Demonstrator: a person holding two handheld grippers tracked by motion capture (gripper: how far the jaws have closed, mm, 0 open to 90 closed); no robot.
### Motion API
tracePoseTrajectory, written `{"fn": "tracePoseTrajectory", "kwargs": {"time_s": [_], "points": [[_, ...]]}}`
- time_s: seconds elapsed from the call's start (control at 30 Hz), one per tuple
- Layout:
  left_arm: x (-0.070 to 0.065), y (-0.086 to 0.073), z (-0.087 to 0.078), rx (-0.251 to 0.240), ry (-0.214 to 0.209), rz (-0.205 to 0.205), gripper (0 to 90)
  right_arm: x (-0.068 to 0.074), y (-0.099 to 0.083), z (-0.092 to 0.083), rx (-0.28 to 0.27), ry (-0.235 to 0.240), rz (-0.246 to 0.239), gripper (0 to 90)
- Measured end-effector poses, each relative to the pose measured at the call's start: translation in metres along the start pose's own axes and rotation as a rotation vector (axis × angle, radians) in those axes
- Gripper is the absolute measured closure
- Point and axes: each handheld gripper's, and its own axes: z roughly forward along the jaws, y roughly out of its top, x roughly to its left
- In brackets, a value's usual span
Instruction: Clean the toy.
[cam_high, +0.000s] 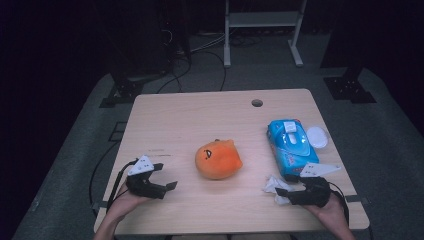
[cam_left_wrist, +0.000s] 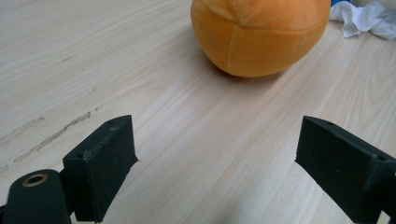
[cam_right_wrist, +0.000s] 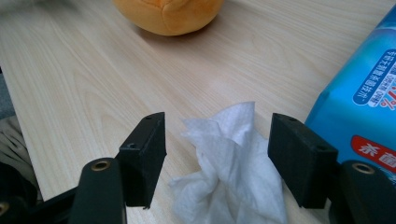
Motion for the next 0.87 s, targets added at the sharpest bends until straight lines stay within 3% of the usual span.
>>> {"fn": "tracePoseTrajectory", "kwargs": {"time_s": [0.87], "points": [[-0.004, -0.022, 0.007, 0.024, -0.009, -0.042, 10.9, 0.002, -0.002, 0.001, 0.002, 0.005, -0.001, 35.0]]}}
